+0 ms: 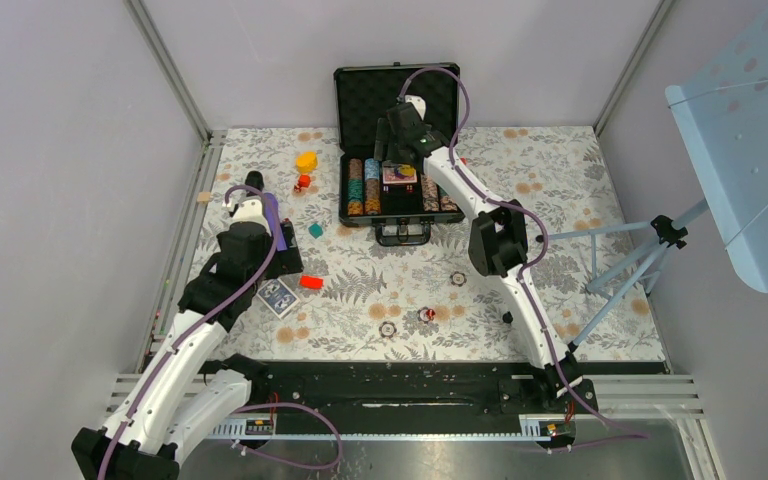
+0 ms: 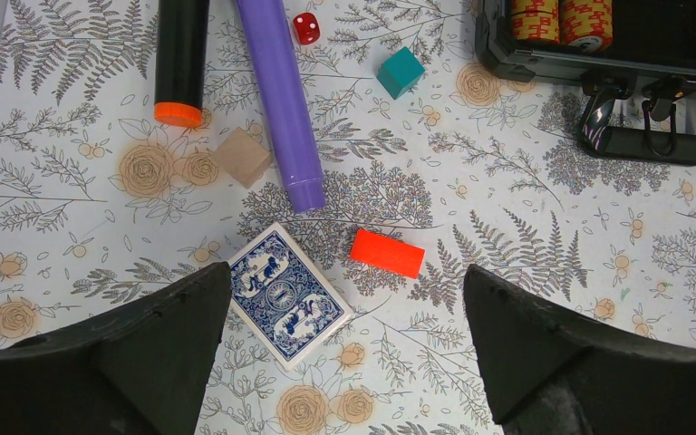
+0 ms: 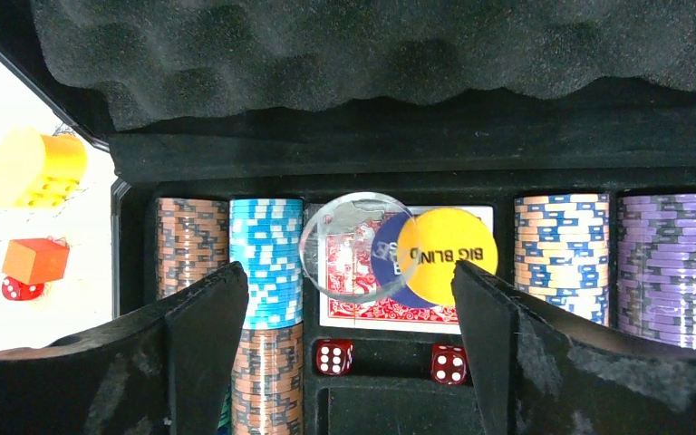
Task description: Pack up texas hold em set
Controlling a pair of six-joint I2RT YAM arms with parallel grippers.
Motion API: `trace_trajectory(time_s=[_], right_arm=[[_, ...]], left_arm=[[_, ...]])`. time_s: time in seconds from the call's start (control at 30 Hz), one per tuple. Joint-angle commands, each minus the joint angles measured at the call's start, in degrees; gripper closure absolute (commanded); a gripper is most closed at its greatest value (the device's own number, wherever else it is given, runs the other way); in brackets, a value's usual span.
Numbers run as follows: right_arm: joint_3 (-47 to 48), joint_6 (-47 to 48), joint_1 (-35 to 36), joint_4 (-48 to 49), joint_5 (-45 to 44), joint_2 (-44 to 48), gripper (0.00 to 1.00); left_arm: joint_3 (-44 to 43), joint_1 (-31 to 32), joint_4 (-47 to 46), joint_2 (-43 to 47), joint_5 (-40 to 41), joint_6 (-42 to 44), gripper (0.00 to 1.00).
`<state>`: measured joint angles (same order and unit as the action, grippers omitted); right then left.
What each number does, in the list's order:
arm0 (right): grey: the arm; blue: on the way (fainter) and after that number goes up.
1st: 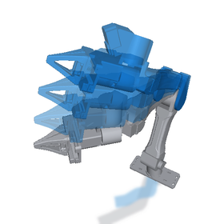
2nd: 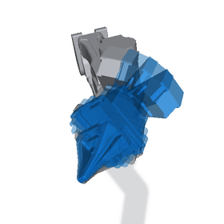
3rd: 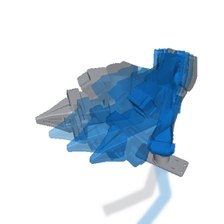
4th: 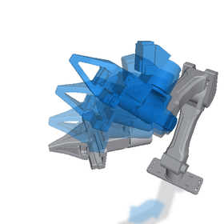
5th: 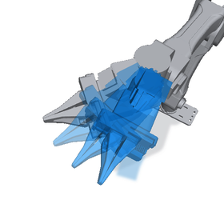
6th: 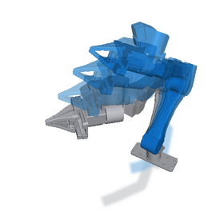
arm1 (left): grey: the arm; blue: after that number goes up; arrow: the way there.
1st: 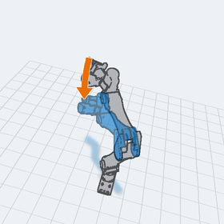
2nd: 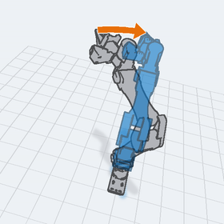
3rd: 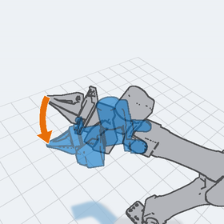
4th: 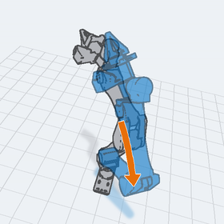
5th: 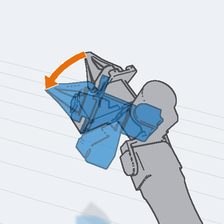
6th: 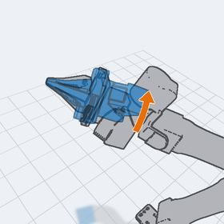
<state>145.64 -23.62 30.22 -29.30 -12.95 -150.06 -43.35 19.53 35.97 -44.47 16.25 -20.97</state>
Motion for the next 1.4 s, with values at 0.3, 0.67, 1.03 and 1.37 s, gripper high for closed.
trace_trajectory(time_s=[0.3,0.67,1.03,1.37], right_arm=[[-13.19,5.28,-0.43,10.85,3.30,11.24,0.09],[-49.31,5.05,-0.39,25.08,4.56,39.31,0.11],[-67.92,-1.62,3.88,17.53,5.20,48.30,0.24],[-71.46,-6.67,5.78,19.55,8.17,44.64,0.25]], left_arm=[[-0.30,-0.29,-2.17,0.45,-0.07,0.58,0.01],[-0.33,-0.38,-2.20,0.47,-0.18,0.58,0.01],[-0.36,-0.37,-2.31,0.27,-0.77,0.58,0.01],[-0.31,-0.40,-2.44,-0.27,-1.03,0.66,0.01]])
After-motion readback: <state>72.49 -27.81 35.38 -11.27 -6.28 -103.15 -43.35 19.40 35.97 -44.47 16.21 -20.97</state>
